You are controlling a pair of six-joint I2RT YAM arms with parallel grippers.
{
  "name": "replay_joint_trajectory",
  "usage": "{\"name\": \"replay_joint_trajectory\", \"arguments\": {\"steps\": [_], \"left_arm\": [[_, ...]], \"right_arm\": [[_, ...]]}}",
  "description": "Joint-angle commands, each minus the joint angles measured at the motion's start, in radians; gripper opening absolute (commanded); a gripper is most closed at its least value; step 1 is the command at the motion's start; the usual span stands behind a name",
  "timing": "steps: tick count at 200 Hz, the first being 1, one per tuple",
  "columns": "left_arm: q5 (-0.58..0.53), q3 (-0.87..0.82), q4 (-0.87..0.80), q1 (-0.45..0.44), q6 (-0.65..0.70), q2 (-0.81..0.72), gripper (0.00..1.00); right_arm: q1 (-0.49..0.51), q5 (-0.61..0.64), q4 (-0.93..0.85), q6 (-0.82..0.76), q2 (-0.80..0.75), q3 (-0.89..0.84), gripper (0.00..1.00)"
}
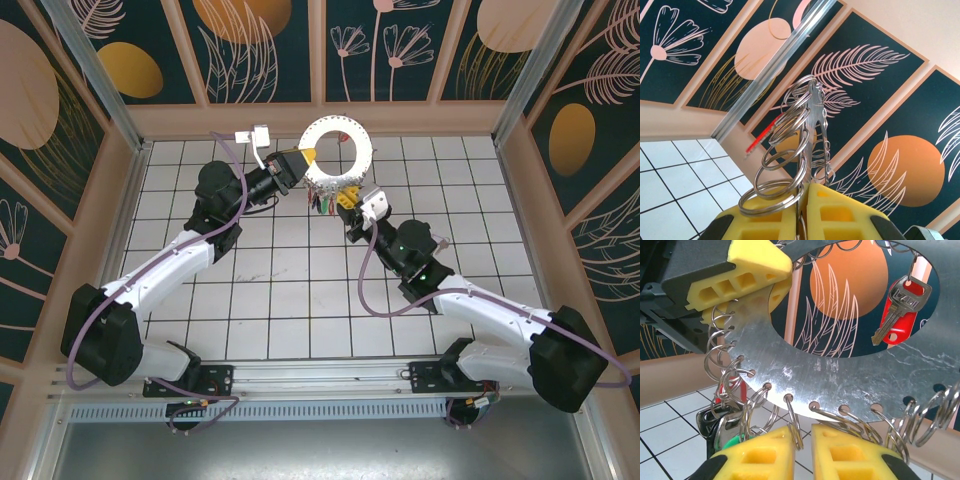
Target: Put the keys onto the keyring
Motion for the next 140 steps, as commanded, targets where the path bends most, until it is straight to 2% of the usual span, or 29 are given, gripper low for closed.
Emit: {"name": "replay_joint_trajectory", "arguments": {"steps": [1,23,60,97,140], "left_arm": [[0.006,0.008,0.063,-0.007,-0.014,-0.003,0.0],[0.004,0.007,0.063,-0.007,-0.014,-0.002,0.0],[-0.024,0.001,0.051,-0.006,-0.021,-0.006,0.0],[-0.141,-0.018,-0.027,-0.006,-0.063,-0.007,0.03],[-0.212,-0.109,0.013,-0.007,-0.233,0.016,0.03]], "right_arm": [[-0.007,-0.026,0.053,0.016,0.002,0.013,0.15],[-0.007,-0.031,0.054,0.017,0.003,0.016,0.13],[-0.008,-0.025,0.048,0.031,0.0,0.008,0.0],[-0.007,-0.021,0.005,0.061,-0.013,0.006,0.0],[-0.013,0.009,-0.018,0.115,-0.019,0.006,0.0]]}}
